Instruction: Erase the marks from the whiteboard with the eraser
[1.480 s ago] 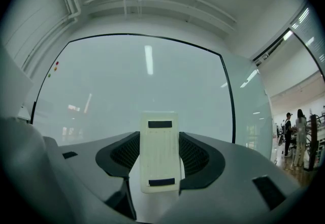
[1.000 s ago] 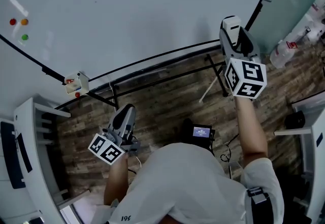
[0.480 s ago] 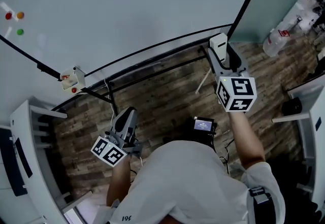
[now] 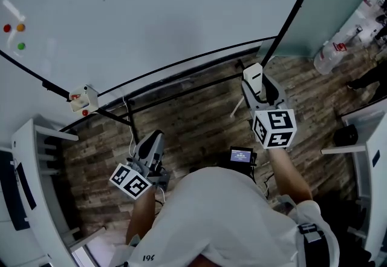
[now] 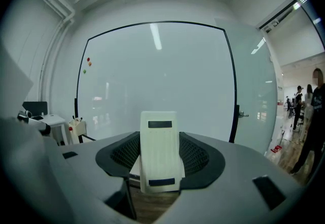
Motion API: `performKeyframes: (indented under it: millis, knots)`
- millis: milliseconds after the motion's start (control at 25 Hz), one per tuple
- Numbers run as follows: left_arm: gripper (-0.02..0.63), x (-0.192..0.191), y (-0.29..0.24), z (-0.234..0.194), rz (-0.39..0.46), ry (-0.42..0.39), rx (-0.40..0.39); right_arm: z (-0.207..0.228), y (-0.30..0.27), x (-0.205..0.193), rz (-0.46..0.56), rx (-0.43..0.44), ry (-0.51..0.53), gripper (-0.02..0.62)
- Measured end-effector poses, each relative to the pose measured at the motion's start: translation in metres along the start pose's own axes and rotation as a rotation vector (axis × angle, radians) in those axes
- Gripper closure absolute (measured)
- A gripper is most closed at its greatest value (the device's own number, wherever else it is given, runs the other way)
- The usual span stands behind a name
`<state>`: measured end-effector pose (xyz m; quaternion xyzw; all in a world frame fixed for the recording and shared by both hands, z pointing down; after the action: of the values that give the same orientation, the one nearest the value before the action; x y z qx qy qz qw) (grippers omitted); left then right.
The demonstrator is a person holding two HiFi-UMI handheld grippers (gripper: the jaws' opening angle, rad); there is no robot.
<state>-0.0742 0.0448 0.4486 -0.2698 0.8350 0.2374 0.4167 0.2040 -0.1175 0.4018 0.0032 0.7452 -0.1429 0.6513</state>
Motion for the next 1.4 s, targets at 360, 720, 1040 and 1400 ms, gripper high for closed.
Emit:
performKeyframes:
  millis: [360, 720, 1040, 1400]
  knots:
    - [0.574, -0.015, -0.032, 0.005, -0.011, 0.02, 0.003, 0.007, -0.001, -0.03, -0.079, 0.064, -0.009, 0.341]
    - [0.574, -0.028, -0.042, 0.009, -0.022, 0.03, 0.016, 0.002, 0.007, -0.06, -0.136, 0.122, -0.004, 0.341]
    - [0.574, -0.039, -0.047, 0.014, -0.034, 0.051, 0.01, -0.01, 0.009, -0.066, -0.14, 0.167, 0.001, 0.341]
    - [0.574, -0.041, -0.052, 0.016, -0.042, 0.051, 0.008, 0.005, 0.004, -0.057, -0.118, 0.155, 0.005, 0.341]
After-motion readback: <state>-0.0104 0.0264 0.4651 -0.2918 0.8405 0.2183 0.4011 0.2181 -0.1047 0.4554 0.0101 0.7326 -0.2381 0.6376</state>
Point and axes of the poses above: the fingertips, and each gripper's own axes: y backward along the fingers, z to its right, x out of its top, the point moved 1 cm from there along y, backward along the fingers, and after that the axes turned 14 degrees about -x, right-handed, at the moved point
